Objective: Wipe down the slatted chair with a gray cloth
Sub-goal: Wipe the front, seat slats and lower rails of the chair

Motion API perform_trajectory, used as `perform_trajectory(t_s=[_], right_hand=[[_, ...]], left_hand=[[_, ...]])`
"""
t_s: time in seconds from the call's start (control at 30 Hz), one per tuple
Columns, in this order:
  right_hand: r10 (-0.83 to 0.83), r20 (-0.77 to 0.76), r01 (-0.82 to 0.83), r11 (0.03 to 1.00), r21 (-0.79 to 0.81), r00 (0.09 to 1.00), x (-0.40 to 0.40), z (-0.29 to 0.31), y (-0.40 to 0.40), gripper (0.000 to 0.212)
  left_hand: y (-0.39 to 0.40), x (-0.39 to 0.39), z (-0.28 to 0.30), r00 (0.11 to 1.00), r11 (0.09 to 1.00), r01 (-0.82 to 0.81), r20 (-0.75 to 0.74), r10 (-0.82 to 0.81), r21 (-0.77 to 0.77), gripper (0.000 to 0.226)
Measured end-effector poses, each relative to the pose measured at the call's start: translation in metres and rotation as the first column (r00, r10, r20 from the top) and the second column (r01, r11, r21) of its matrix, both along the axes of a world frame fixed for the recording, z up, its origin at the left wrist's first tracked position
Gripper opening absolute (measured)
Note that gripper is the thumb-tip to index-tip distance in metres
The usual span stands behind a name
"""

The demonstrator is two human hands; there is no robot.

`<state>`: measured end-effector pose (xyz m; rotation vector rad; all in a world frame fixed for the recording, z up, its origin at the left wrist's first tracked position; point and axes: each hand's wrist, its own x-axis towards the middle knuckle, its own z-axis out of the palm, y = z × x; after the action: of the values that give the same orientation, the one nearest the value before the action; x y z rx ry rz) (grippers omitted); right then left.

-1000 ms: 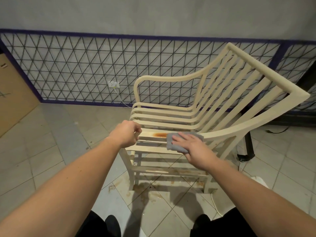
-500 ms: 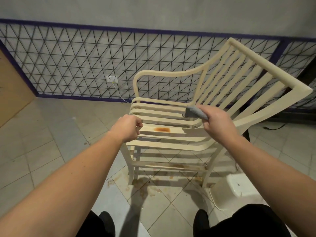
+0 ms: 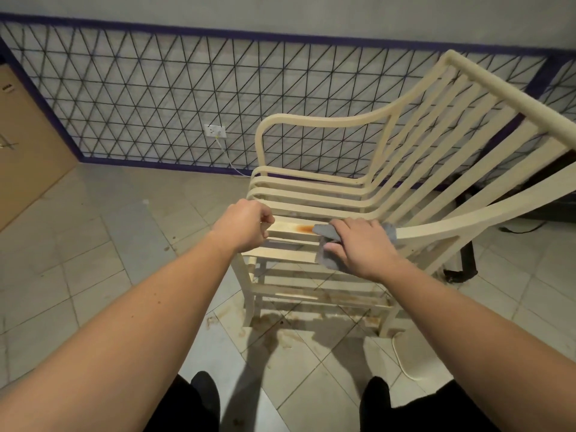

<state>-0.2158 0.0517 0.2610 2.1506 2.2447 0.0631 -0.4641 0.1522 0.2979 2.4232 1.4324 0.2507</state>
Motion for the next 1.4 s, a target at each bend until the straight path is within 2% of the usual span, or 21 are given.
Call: perform_trajectory(t_s=[0.07,0.17,0.23,0.3,0.37,0.43,0.5,0.6,0.73,0.83,0.9,1.0,1.07,1.13,1.2,1.23,1.3,1.4], right_hand=[[0.014,-0.077,-0.016,1.000,-0.025,0.997,-0.008,0.002,0.003,0.074],[0.055,-0.220,-0.063,0.998,-0.025,0.974,0.003,0.006,0.002,0.055],[0.128,-0.236,-0.134,0.991,-0.011,0.963,0.017,0.008,0.000,0.050],[0.121,-0.266,-0.136,0.990,-0.038,0.956,0.030,0.013,0.002,0.051],[0.125,-0.208,-0.137,0.989,-0.046,0.970,0.032,0.014,0.005,0.052],[0.158,-0.102,-0.157,0.987,0.016,0.982,0.022,0.008,0.007,0.049],[0.167,-0.067,-0.157,0.978,0.141,0.984,0.004,-0.002,0.007,0.050],[0.180,-0.185,-0.109,0.934,0.339,0.966,-0.023,-0.020,0.010,0.050],[0.217,-0.244,-0.087,0.888,0.452,0.945,-0.036,-0.036,0.009,0.055],[0.319,-0.384,-0.092,0.858,0.506,0.867,-0.019,-0.026,0.001,0.048],[0.250,-0.500,0.018,0.883,0.470,0.829,-0.004,-0.007,-0.008,0.042],[-0.009,-0.664,0.299,0.898,0.324,0.748,0.017,0.031,-0.015,0.047],[-0.069,-0.644,0.355,0.876,0.326,0.762,0.024,0.048,-0.013,0.050],[-0.047,-0.607,0.292,0.904,0.312,0.793,0.025,0.051,-0.008,0.042],[-0.052,-0.547,0.160,0.976,0.151,0.836,0.018,0.040,-0.008,0.032],[-0.036,-0.468,0.096,0.990,0.106,0.883,0.013,0.029,-0.009,0.029],[0.035,-0.305,0.014,0.987,0.159,0.952,0.004,0.009,-0.007,0.036],[0.137,-0.250,-0.089,0.978,0.191,0.959,-0.019,-0.004,0.006,0.046]], left_hand=[[-0.002,0.000,0.000,1.000,1.000,-0.004,0.003,0.004,0.005,0.023],[-0.002,-0.001,-0.001,1.000,1.000,0.000,0.003,0.000,0.004,0.024],[-0.001,-0.002,-0.001,1.000,1.000,0.001,0.001,-0.001,0.004,0.022],[-0.001,-0.002,-0.002,1.000,1.000,-0.004,0.006,0.004,0.006,0.021],[-0.001,-0.002,-0.003,1.000,1.000,-0.017,0.018,0.017,0.003,0.021],[0.000,-0.003,-0.004,0.999,1.000,-0.024,0.027,0.024,-0.001,0.020],[0.001,-0.003,-0.005,1.000,1.000,-0.018,0.023,0.018,0.000,0.019],[0.003,-0.003,-0.005,1.000,1.000,-0.011,0.013,0.011,0.004,0.019],[0.005,-0.003,-0.008,1.000,1.000,-0.017,0.011,0.017,-0.006,0.020],[0.005,-0.004,-0.009,1.000,1.000,-0.012,0.014,0.013,-0.004,0.022],[0.006,-0.004,-0.010,1.000,1.000,-0.001,0.016,0.001,0.003,0.023],[0.010,-0.007,-0.008,0.999,0.999,0.042,0.006,-0.042,-0.013,0.029],[0.014,-0.011,-0.007,0.997,0.996,0.061,0.045,-0.058,-0.060,0.039],[0.015,-0.016,-0.007,0.994,0.992,0.060,0.100,-0.048,-0.111,0.056],[0.016,-0.022,-0.010,0.992,0.991,0.052,0.120,-0.037,-0.126,0.066],[0.017,-0.025,-0.012,0.993,0.991,0.042,0.117,-0.027,-0.129,0.068],[0.019,-0.033,-0.016,0.996,0.992,0.018,0.090,-0.006,-0.124,0.066],[0.021,-0.043,-0.024,0.996,0.991,-0.020,0.087,0.032,-0.133,0.051]])
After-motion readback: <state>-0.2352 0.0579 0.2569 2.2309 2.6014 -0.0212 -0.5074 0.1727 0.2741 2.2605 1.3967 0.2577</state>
